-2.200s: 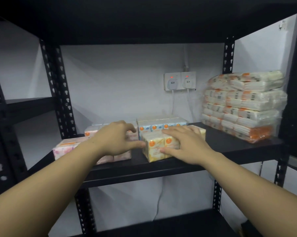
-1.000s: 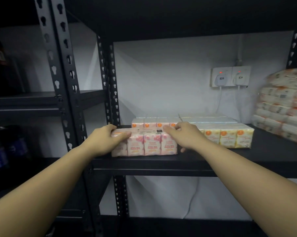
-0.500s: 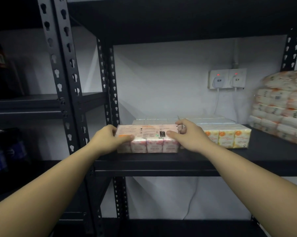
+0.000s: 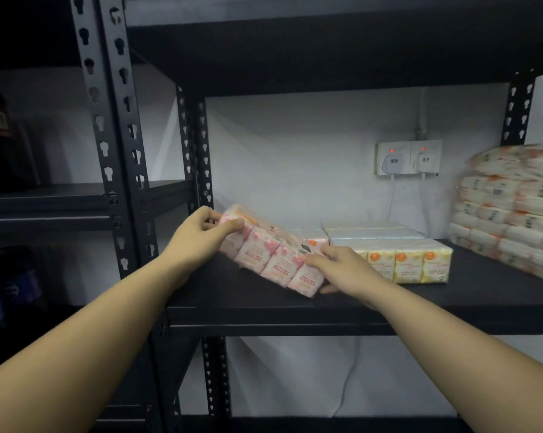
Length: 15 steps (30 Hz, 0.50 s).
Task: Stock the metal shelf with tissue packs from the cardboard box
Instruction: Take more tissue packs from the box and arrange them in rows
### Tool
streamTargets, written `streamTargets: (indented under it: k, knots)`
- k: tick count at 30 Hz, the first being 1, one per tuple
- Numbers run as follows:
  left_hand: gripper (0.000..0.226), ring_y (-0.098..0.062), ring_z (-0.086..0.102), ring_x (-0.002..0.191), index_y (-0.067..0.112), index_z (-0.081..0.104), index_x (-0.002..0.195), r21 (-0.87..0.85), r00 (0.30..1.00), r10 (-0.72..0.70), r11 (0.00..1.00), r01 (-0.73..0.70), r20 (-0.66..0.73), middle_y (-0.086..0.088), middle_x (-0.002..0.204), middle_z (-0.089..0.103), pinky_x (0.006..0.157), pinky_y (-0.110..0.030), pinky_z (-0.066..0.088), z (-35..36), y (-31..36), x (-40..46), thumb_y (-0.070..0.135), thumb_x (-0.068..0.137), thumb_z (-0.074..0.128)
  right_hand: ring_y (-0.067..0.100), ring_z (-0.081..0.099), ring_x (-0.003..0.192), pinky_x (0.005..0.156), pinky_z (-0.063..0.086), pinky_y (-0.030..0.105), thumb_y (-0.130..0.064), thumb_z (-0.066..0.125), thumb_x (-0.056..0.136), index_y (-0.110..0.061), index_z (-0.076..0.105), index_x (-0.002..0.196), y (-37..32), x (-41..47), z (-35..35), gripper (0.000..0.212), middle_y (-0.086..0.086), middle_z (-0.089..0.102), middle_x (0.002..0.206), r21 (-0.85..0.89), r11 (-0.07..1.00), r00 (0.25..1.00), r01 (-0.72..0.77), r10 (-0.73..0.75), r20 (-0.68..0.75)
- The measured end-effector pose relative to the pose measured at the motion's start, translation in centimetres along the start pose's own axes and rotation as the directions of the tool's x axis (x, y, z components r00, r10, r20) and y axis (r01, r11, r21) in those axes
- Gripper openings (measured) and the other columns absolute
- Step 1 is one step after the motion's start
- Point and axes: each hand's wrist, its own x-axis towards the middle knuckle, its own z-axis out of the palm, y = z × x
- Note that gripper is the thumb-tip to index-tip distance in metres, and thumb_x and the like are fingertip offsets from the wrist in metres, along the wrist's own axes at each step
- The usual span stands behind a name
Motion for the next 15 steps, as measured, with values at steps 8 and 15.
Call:
streamTargets:
  k: [8,15]
  knots:
    - [0.052,-0.014,0.074,0.107,0.037,0.056,0.130,-0.246,0.987,0.090,0.968,-0.056,0.131,0.006,0.116,0.074,0.094,-0.049,0.059,-0.2,1.7,-0.3,0.031,0.085,0.084,0.006,0.069,0.089,0.071,0.056,0.029,-0.079,0.060,0.082,-0.036,0.067,0.111,-1.4,-2.4,1.6,0.052,-0.016,0.074,0.100,-0.160,0.985,0.997,0.062,-0.054,0.054]
    - [0.070,-0.011,0.074,0.097,0.022,0.044,0.121,-0.121,0.989,0.141,0.982,-0.146,-0.044,0.003,0.113,0.072,0.073,-0.029,0.064,1.6,2.6,-0.7,0.039,0.073,0.092,0.010,0.055,0.119,0.078,0.051,0.023,-0.062,0.068,0.088,-0.032,0.042,0.152,-6.7,-1.9,0.8,0.075,-0.016,0.050,0.139,-0.153,0.951,0.959,0.269,-0.280,-0.052]
